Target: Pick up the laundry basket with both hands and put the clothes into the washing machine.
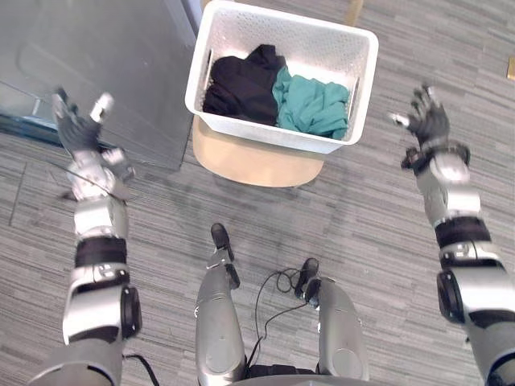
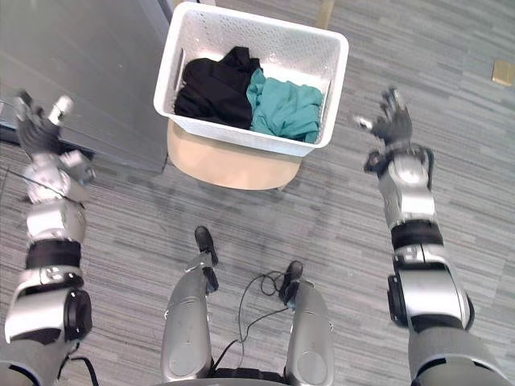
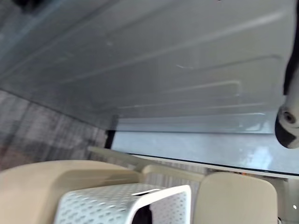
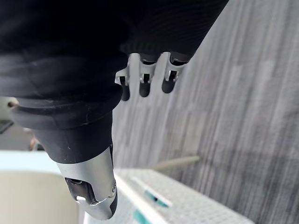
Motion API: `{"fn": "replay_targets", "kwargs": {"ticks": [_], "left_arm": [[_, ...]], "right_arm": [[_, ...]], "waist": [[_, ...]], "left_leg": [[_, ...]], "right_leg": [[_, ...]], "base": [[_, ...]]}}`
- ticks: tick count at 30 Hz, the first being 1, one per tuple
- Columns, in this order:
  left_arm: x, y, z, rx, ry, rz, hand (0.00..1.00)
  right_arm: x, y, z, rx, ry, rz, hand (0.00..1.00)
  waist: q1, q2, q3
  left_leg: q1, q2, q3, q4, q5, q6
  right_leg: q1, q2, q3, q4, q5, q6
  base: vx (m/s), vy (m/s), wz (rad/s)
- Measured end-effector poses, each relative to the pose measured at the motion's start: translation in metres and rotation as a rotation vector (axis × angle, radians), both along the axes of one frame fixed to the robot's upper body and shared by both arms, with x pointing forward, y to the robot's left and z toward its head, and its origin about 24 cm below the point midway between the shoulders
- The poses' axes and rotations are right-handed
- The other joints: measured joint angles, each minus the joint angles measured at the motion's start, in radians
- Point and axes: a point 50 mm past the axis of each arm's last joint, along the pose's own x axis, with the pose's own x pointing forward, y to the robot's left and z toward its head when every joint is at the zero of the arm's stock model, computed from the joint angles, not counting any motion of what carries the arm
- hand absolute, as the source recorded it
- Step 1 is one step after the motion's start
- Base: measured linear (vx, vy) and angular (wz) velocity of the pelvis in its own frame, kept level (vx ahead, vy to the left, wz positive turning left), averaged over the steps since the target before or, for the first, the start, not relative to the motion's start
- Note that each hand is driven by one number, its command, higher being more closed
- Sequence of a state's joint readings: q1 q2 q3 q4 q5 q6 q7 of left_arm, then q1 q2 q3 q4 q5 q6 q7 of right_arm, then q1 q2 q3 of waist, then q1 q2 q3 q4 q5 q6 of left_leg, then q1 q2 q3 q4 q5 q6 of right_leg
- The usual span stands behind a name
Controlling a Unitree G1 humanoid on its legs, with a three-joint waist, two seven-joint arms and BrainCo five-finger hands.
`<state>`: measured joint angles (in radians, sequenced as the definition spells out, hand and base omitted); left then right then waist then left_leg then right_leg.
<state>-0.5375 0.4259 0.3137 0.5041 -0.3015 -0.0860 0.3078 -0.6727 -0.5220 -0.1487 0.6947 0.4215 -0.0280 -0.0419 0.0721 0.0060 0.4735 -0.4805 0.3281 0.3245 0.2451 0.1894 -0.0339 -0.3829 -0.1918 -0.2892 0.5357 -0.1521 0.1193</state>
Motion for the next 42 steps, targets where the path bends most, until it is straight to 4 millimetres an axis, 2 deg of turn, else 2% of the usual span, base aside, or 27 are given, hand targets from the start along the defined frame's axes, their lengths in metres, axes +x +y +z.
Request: {"fn": "replay_targets", "kwargs": {"ticks": [1, 3, 4, 6, 7, 8, 9, 11, 12, 14, 17, 19, 20, 24, 26, 28, 29, 30, 32, 33, 35, 36, 37, 38, 39, 40, 42], "left_arm": [[-0.005, -0.001, -0.012, -0.019, 0.023, 0.002, 0.0], [-0.036, -0.003, -0.061, -0.096, 0.116, 0.023, 0.0], [-0.043, -0.003, -0.071, -0.109, 0.134, 0.031, 0.0], [-0.073, -0.002, -0.105, -0.176, 0.207, 0.09, 0.0], [-0.083, -0.001, -0.116, -0.196, 0.236, 0.111, 0.0], [-0.105, -0.001, -0.137, -0.235, 0.297, 0.152, 0.0], [-0.116, 0.0, -0.148, -0.256, 0.332, 0.174, 0.0], [-0.166, -0.003, -0.198, -0.393, 0.497, 0.291, 0.0], [-0.179, -0.005, -0.211, -0.435, 0.539, 0.324, 0.0], [-0.227, -0.025, -0.253, -0.589, 0.714, 0.404, 0.0], [-0.281, -0.072, -0.293, -0.804, 0.95, 0.412, 0.0], [-0.304, -0.1, -0.306, -0.897, 1.079, 0.353, 0.0], [-0.307, -0.103, -0.308, -0.896, 1.115, 0.317, 0.0], [-0.303, -0.102, -0.308, -0.761, 1.226, 0.127, 0.0], [-0.301, -0.104, -0.309, -0.74, 1.245, 0.078, 0.0], [-0.289, -0.102, -0.307, -0.669, 1.258, -0.015, 0.0], [-0.285, -0.101, -0.307, -0.652, 1.26, -0.035, 0.0], [-0.277, -0.101, -0.305, -0.617, 1.253, -0.072, 0.0], [-0.259, -0.104, -0.302, -0.576, 1.219, -0.128, 0.0], [-0.249, -0.107, -0.3, -0.556, 1.19, -0.156, 0.0], [-0.224, -0.125, -0.294, -0.517, 1.127, -0.254, 0.0], [-0.222, -0.127, -0.293, -0.513, 1.115, -0.262, 0.0], [-0.22, -0.128, -0.293, -0.52, 1.11, -0.259, 0.0], [-0.217, -0.118, -0.291, -0.554, 1.079, -0.207, 0.0], [-0.216, -0.11, -0.29, -0.546, 1.071, -0.185, 0.0], [-0.225, -0.1, -0.292, -0.537, 1.1, -0.152, 0.0], [-0.246, -0.093, -0.299, -0.575, 1.165, -0.098, 0.0]], "right_arm": [[-0.008, -0.006, -0.013, 0.023, 0.018, -0.023, 0.0], [-0.059, -0.029, -0.073, 0.141, 0.105, -0.147, 0.0], [-0.072, -0.035, -0.086, 0.158, 0.132, -0.179, 0.0], [-0.118, -0.048, -0.129, 0.233, 0.226, -0.3, 0.0], [-0.132, -0.05, -0.14, 0.255, 0.254, -0.332, 0.0], [-0.159, -0.051, -0.159, 0.289, 0.305, -0.388, 0.0], [-0.174, -0.051, -0.169, 0.303, 0.333, -0.415, 0.0], [-0.226, -0.042, -0.204, 0.377, 0.442, -0.519, 0.0], [-0.238, -0.038, -0.213, 0.403, 0.475, -0.542, 0.0], [-0.284, -0.021, -0.25, 0.52, 0.633, -0.644, 0.0], [-0.327, 0.013, -0.286, 0.684, 0.822, -0.708, 0.0], [-0.341, 0.039, -0.301, 0.772, 0.932, -0.683, 0.0], [-0.346, 0.053, -0.307, 0.807, 0.986, -0.664, 0.0], [-0.355, 0.081, -0.317, 0.878, 1.119, -0.583, 0.0], [-0.351, 0.082, -0.317, 0.87, 1.129, -0.566, 0.0], [-0.343, 0.08, -0.317, 0.802, 1.161, -0.494, 0.0], [-0.341, 0.079, -0.317, 0.781, 1.169, -0.473, 0.0], [-0.337, 0.076, -0.316, 0.727, 1.187, -0.424, 0.0], [-0.329, 0.072, -0.314, 0.661, 1.2, -0.365, 0.0], [-0.326, 0.068, -0.313, 0.634, 1.201, -0.348, 0.0], [-0.309, 0.055, -0.309, 0.583, 1.177, -0.324, 0.0], [-0.303, 0.051, -0.307, 0.565, 1.165, -0.319, 0.0], [-0.299, 0.046, -0.305, 0.546, 1.157, -0.322, 0.0], [-0.289, 0.048, -0.304, 0.567, 1.115, -0.333, 0.0], [-0.284, 0.048, -0.303, 0.57, 1.09, -0.339, 0.0], [-0.28, 0.047, -0.302, 0.57, 1.076, -0.351, 0.0], [-0.28, 0.048, -0.302, 0.584, 1.061, -0.362, 0.0]], "waist": [[0.0, 0.0, -0.001], [-0.001, -0.013, -0.027], [-0.002, -0.016, -0.044], [-0.001, -0.015, -0.09], [-0.001, -0.014, -0.095], [-0.001, -0.016, -0.132], [-0.002, -0.018, -0.158], [-0.003, -0.016, -0.243], [-0.004, -0.017, -0.258], [-0.007, -0.016, -0.325], [-0.019, -0.007, -0.392], [-0.033, 0.002, -0.407], [-0.034, 0.005, -0.409], [-0.034, 0.014, -0.414], [-0.038, 0.013, -0.415], [-0.059, 0.012, -0.409], [-0.058, 0.012, -0.406], [-0.057, 0.027, -0.395], [-0.059, 0.038, -0.386], [-0.059, 0.055, -0.386], [-0.058, 0.099, -0.339], [-0.06, 0.121, -0.324], [-0.073, 0.114, -0.304], [-0.074, 0.075, -0.279], [-0.069, 0.054, -0.267], [-0.062, 0.042, -0.263], [-0.074, 0.048, -0.264]], "left_leg": [[0.016, 0.0, 0.003, 0.001, -0.012, -0.001], [0.073, -0.013, 0.012, 0.016, -0.073, -0.033], [0.077, -0.017, 0.015, 0.016, -0.087, -0.036], [0.106, -0.019, 0.019, 0.015, -0.096, -0.045], [0.127, -0.022, 0.022, 0.012, -0.1, -0.05], [0.157, -0.027, 0.027, -0.002, -0.107, -0.053], [0.168, -0.031, 0.028, -0.012, -0.109, -0.056], [0.239, -0.039, 0.045, -0.07, -0.098, -0.072], [0.26, -0.044, 0.048, -0.087, -0.095, -0.076], [0.328, -0.064, 0.044, -0.147, -0.078, -0.083], [0.401, -0.089, 0.044, -0.23, -0.052, -0.091], [0.451, -0.104, 0.043, -0.273, -0.041, -0.088], [0.48, -0.108, 0.046, -0.287, -0.04, -0.088], [0.563, -0.128, 0.038, -0.317, -0.036, -0.094], [0.574, -0.132, 0.024, -0.316, -0.036, -0.093], [0.56, -0.133, -0.022, -0.295, -0.036, -0.093], [0.552, -0.132, -0.032, -0.285, -0.037, -0.093], [0.518, -0.126, -0.061, -0.25, -0.041, -0.087], [0.441, -0.119, -0.139, -0.201, -0.04, -0.085], [0.396, -0.122, -0.19, -0.201, -0.019, -0.072], [0.295, -0.146, -0.307, -0.24, 0.101, -0.042], [0.278, -0.153, -0.332, -0.27, 0.146, -0.028], [0.259, -0.159, -0.247, -0.286, 0.035, 0.052], [0.167, -0.152, -0.112, -0.064, -0.066, 0.151], [0.144, -0.145, -0.066, 0.061, -0.077, 0.165], [0.147, -0.096, -0.013, 0.246, -0.113, 0.149], [0.216, -0.011, 0.015, 0.344, -0.21, 0.046]], "right_leg": [[0.015, -0.001, 0.0, -0.001, -0.003, 0.001], [0.077, -0.02, -0.002, -0.001, -0.059, 0.008], [0.084, -0.023, -0.002, -0.004, -0.076, 0.014], [0.12, -0.023, -0.007, -0.023, -0.093, 0.027], [0.142, -0.022, -0.01, -0.029, -0.096, 0.03], [0.172, -0.021, -0.012, -0.04, -0.108, 0.037], [0.181, -0.022, -0.012, -0.047, -0.115, 0.041], [0.231, -0.017, -0.013, -0.089, -0.118, 0.038], [0.248, -0.017, -0.013, -0.099, -0.118, 0.039], [0.305, -0.016, -0.016, -0.14, -0.111, 0.048], [0.366, -0.014, -0.02, -0.2, -0.082, 0.057], [0.413, -0.01, -0.017, -0.243, -0.064, 0.061], [0.441, -0.002, -0.014, -0.265, -0.052, 0.055], [0.538, 0.0, -0.012, -0.329, -0.022, 0.047], [0.562, 0.0, -0.015, -0.344, -0.022, 0.047], [0.59, 0.004, -0.045, -0.354, -0.022, 0.047], [0.593, 0.005, -0.051, -0.355, -0.022, 0.047], [0.592, 0.011, -0.07, -0.355, -0.022, 0.046], [0.575, 0.025, -0.124, -0.342, -0.024, 0.041], [0.551, 0.032, -0.157, -0.318, -0.039, 0.025], [0.481, 0.045, -0.219, -0.219, -0.095, -0.009], [0.467, 0.053, -0.233, -0.202, -0.105, -0.028], [0.458, 0.018, -0.301, -0.192, -0.1, -0.033], [0.445, -0.062, -0.377, -0.151, -0.086, -0.015], [0.449, -0.096, -0.39, -0.146, -0.08, -0.01], [0.459, -0.128, -0.405, -0.159, -0.058, -0.008], [0.489, -0.132, -0.441, -0.195, -0.036, 0.019]], "base": [[0.0, 0.0, 0.0], [0.01, 0.009, 0.08], [0.0, -0.015, 0.12], [0.01, -0.033, 0.04], [0.0, 0.0, 0.0], [-0.01, -0.014, 0.04], [0.01, -0.032, 0.02], [0.07, -0.052, -0.07], [0.08, -0.038, -0.07], [0.09, -0.03, -0.01], [0.11, -0.004, 0.0], [0.09, 0.021, -0.04], [0.08, 0.016, -0.07], [0.08, 0.026, 0.0], [0.03, 0.0, 0.16], [-0.01, -0.021, 0.43], [-0.05, -0.019, 0.48], [-0.08, -0.033, 0.58], [-0.12, -0.046, 0.79], [-0.15, -0.036, 1.22], [-0.23, -0.048, 1.69], [-0.29, -0.014, 1.73], [-0.24, 0.054, 1.65], [-0.2, 0.06, 1.48], [-0.18, 0.061, 0.98], [-0.16, 0.073, 0.52], [-0.1, 0.154, 0.59]]}}
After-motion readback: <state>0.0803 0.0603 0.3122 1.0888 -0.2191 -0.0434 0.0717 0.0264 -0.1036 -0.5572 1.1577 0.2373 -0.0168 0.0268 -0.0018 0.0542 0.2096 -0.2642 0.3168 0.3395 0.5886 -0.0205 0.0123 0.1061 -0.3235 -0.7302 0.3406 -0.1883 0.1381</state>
